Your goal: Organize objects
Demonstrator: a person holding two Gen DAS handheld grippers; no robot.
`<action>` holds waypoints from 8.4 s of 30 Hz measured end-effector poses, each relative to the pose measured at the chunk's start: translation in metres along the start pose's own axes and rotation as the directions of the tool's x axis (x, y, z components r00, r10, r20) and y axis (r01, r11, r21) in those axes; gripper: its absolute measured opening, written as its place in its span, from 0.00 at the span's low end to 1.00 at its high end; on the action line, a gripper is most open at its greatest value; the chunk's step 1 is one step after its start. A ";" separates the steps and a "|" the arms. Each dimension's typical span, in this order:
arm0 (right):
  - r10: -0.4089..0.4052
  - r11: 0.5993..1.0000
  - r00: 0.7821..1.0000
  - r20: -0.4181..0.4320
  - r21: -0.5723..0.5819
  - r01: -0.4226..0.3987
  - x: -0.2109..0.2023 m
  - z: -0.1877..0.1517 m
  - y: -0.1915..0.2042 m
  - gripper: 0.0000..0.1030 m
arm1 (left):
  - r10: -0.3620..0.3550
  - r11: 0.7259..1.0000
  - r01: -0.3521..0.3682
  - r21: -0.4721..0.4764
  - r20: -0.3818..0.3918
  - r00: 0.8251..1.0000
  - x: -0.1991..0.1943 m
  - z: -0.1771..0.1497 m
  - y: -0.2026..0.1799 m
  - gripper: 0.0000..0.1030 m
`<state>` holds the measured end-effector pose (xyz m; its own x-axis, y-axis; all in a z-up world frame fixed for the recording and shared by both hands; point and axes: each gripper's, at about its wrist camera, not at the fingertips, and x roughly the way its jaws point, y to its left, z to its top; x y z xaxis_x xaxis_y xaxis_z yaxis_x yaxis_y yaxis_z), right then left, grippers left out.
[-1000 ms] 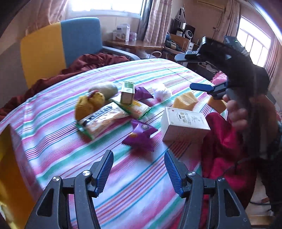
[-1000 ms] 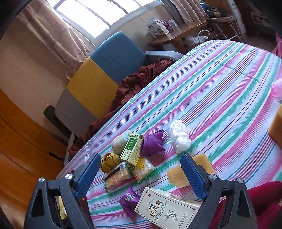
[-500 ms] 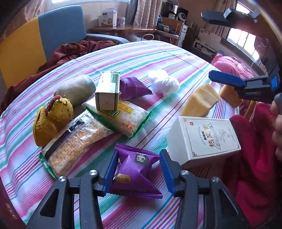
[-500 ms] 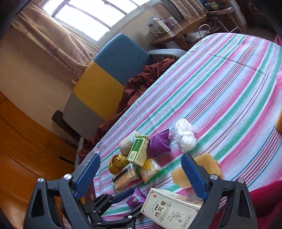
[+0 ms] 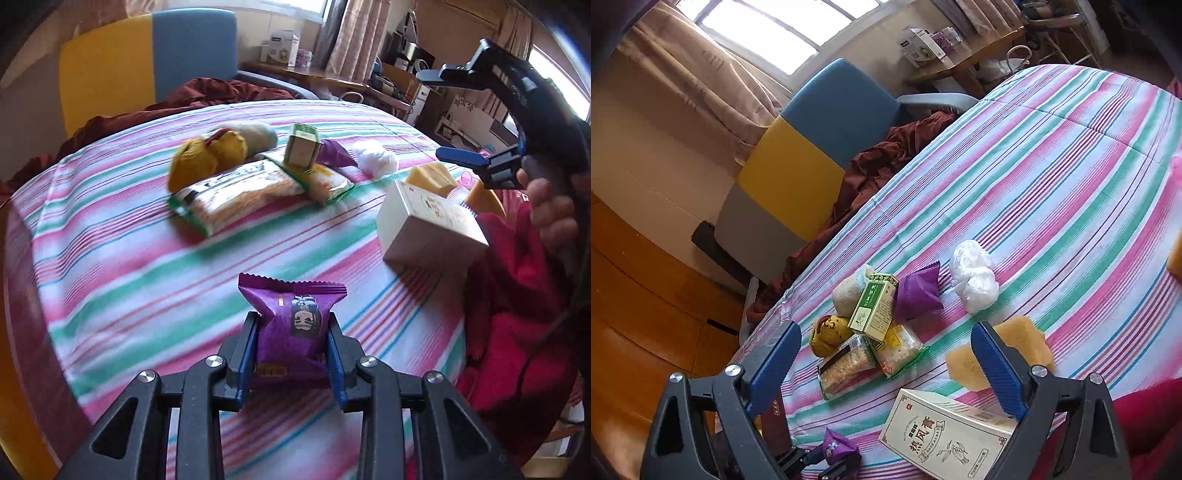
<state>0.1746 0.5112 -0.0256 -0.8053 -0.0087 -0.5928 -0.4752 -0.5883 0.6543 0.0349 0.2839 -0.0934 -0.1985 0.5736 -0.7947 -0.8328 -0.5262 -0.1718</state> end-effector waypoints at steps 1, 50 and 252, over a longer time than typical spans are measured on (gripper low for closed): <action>-0.005 1.000 1.000 -0.015 -0.009 0.005 0.002 0.000 0.002 0.91 | 0.000 1.000 0.000 -0.012 0.004 1.000 -0.004 -0.006 0.001 0.32; -0.488 0.693 0.837 -0.247 -0.693 0.200 0.118 -0.121 0.090 0.50 | 0.072 0.990 -0.050 -0.133 0.159 0.985 -0.106 -0.054 0.033 0.32; -0.217 0.928 0.961 0.171 0.343 0.149 -0.021 0.008 -0.039 0.97 | 0.154 0.987 -0.157 0.036 0.070 0.986 0.022 0.010 -0.002 0.42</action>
<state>0.2071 0.5408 -0.0346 -0.7312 0.2578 -0.6316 -0.6821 -0.2700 0.6795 0.0271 0.3042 -0.1046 -0.3602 0.5278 -0.7692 -0.8093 -0.5869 -0.0238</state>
